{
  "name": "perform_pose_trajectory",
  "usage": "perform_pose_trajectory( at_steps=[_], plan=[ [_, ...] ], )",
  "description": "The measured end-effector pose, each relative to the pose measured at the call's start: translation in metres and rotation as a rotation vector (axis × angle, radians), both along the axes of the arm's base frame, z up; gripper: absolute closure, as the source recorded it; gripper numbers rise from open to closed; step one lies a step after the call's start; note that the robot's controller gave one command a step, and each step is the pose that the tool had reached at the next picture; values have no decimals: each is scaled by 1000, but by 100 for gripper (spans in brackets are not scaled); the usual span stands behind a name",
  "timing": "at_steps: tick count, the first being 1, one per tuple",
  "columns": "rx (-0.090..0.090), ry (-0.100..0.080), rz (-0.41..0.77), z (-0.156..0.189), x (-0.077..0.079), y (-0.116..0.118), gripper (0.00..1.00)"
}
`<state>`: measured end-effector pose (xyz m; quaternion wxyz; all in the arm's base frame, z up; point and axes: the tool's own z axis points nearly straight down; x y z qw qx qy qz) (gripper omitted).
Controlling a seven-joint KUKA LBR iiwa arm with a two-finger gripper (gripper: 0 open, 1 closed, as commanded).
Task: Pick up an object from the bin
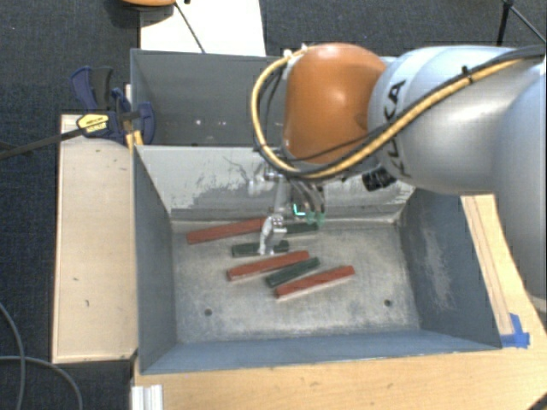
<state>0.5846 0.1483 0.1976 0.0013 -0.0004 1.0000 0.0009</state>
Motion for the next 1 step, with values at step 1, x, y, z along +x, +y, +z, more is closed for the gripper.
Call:
perform_pose_trajectory(
  at_steps=[1],
  plan=[
    [8, -17, 2, -114, -9, -42, 100]
  ],
)
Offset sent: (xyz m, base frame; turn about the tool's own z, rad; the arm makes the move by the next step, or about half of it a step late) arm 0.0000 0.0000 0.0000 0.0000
